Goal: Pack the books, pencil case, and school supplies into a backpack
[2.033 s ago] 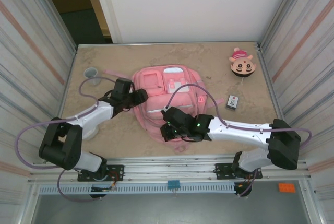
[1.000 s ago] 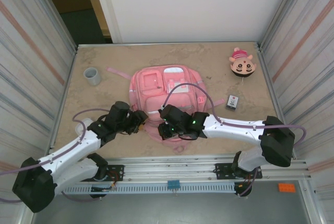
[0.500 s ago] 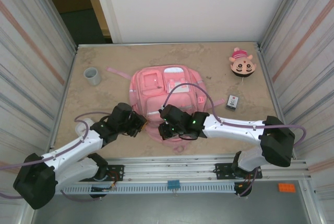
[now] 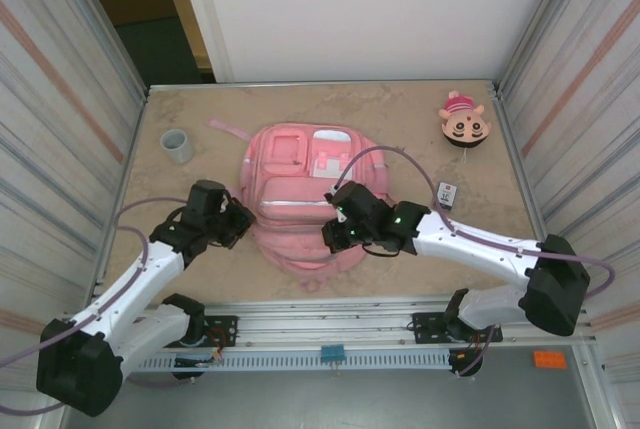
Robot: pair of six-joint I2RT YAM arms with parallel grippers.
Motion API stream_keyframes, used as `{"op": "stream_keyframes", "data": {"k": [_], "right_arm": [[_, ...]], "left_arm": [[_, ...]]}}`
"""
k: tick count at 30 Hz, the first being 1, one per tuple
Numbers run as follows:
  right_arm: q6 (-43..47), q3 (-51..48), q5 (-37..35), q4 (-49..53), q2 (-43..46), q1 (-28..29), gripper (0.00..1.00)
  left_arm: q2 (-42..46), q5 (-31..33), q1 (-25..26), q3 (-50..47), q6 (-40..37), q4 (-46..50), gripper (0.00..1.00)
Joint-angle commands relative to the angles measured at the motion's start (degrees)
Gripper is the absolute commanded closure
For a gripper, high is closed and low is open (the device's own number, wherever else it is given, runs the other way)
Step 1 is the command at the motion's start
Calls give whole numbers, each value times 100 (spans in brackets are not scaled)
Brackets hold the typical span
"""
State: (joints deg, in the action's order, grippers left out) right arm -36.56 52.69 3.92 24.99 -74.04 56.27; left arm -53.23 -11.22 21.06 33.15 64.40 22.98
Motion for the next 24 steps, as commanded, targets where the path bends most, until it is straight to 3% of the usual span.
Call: {"op": "stream_keyframes", "data": {"k": [1,9,19,24], "right_arm": [[195,-71,-62,520,255,-178,100],[254,-3,82,453,206,-162,100],[133,-24,211,156,225,-231,100],[41,-53,205,66,144,-220,100]], "left_arm": [[-46,196,-285,302,-794,517,100],[-105,47,-394,491,-1045,480,99],[356,-337,-322,174,-595,-26,52],[713,-37,436,-170,208,-354,44]]}}
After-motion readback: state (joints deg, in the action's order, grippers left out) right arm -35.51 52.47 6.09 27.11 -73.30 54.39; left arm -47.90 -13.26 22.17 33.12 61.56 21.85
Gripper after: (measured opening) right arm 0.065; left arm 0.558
